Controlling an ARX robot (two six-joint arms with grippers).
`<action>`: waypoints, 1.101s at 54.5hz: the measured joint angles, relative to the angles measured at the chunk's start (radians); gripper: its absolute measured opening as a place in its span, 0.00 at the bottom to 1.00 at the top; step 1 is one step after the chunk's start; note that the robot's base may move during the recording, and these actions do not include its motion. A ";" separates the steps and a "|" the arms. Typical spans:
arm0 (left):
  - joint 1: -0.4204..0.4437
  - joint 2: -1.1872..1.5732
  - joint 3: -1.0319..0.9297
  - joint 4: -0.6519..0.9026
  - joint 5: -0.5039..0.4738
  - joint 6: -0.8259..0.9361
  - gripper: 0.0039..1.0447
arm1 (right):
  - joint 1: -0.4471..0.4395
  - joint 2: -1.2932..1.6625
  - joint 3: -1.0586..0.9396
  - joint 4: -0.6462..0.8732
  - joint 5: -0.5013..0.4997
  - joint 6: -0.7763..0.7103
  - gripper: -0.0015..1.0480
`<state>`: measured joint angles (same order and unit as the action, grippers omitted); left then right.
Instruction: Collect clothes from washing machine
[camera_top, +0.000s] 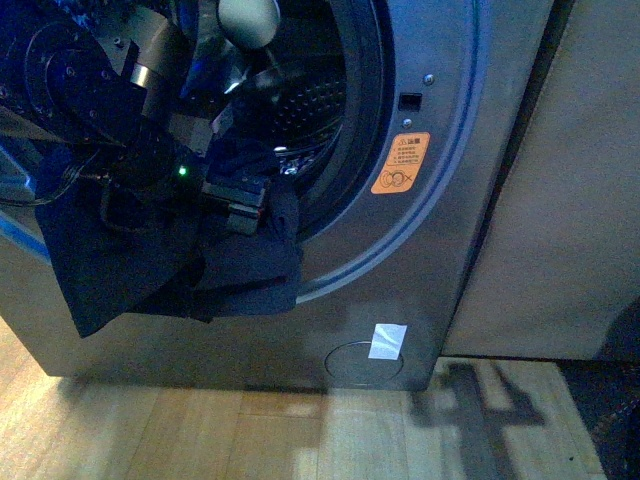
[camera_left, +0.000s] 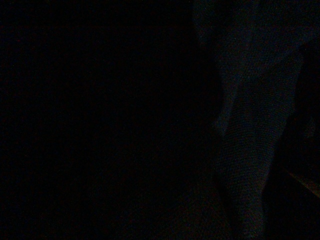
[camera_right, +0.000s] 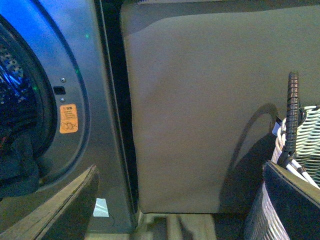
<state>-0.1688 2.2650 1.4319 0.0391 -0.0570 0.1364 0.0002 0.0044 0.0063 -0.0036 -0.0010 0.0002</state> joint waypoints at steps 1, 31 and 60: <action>0.000 0.000 0.000 0.001 0.000 0.000 0.94 | 0.000 0.000 0.000 0.000 0.000 0.000 0.93; 0.042 -0.069 -0.117 0.161 -0.018 0.081 0.20 | 0.000 0.000 0.000 0.000 0.000 0.000 0.93; 0.119 -0.632 -0.518 0.438 0.282 0.121 0.15 | 0.000 0.000 0.000 0.000 0.000 0.000 0.93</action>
<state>-0.0498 1.6325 0.9134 0.4770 0.2249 0.2573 0.0002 0.0044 0.0063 -0.0036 -0.0010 0.0002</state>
